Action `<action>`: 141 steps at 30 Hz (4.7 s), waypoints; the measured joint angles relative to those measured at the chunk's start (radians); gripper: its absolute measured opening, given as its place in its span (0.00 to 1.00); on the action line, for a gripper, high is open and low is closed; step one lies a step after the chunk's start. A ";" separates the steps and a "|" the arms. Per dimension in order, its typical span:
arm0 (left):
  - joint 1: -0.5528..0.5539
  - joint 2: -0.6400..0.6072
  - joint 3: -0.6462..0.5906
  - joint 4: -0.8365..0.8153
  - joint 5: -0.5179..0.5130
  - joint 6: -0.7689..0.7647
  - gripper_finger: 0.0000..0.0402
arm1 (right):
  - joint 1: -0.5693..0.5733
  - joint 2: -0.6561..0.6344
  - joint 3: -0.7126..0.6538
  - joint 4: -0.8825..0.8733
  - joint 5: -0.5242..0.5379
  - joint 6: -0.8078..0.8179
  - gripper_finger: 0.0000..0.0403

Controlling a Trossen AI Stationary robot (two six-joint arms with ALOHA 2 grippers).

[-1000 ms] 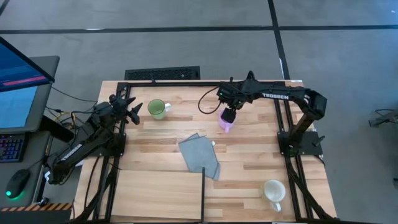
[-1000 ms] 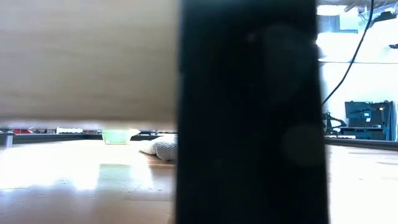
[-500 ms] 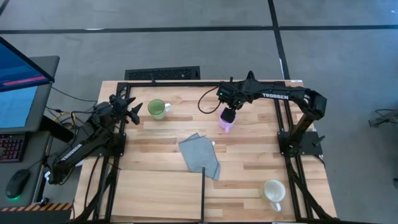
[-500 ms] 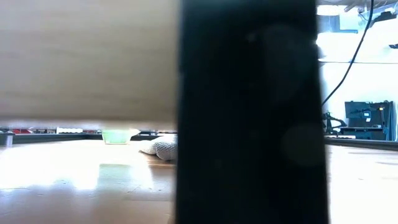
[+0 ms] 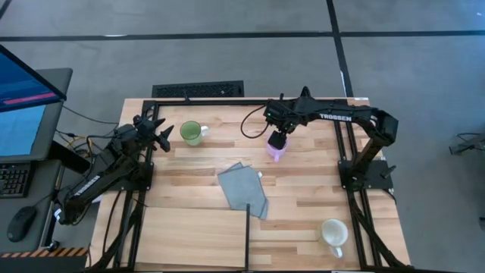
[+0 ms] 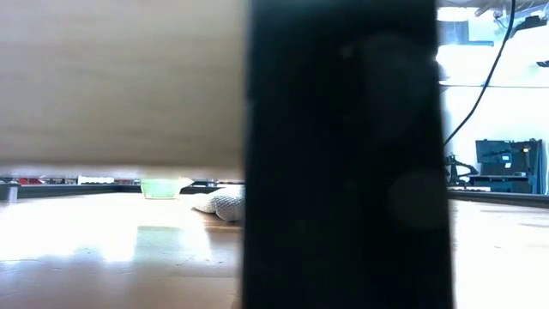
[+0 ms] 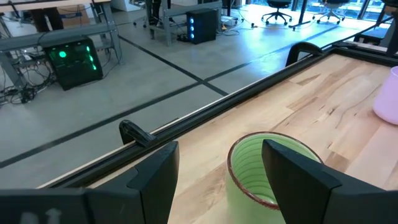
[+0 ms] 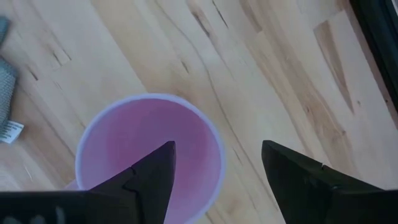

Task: Stack small to large cups/mugs on shelf
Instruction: Put the pink mug on the shelf

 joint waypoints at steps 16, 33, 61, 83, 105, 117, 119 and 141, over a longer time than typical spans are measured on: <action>0.000 0.000 0.000 0.000 0.000 0.000 0.55 | 0.026 0.000 -0.030 0.022 0.007 0.008 0.65; 0.000 0.000 0.000 0.000 0.000 0.000 0.55 | 0.017 0.000 -0.096 0.077 0.023 0.026 0.62; 0.000 0.000 0.000 -0.001 0.000 0.000 0.55 | 0.019 -0.001 -0.093 0.079 -0.012 0.028 0.05; 0.000 0.000 0.000 -0.001 0.000 0.000 0.55 | 0.070 0.000 0.064 0.078 -0.033 0.267 0.02; 0.000 0.000 0.000 -0.001 0.000 -0.023 0.55 | 0.309 0.000 0.302 0.217 -0.019 0.426 0.01; -0.004 0.007 0.000 -0.007 0.000 -0.023 0.55 | 0.332 0.215 0.409 0.333 -0.047 0.339 0.01; -0.005 0.010 0.000 -0.002 0.000 -0.023 0.55 | 0.333 0.271 0.485 0.286 -0.054 0.314 0.01; -0.012 0.039 0.000 0.002 -0.003 -0.016 0.55 | 0.344 0.769 1.032 -0.002 -0.172 0.269 0.01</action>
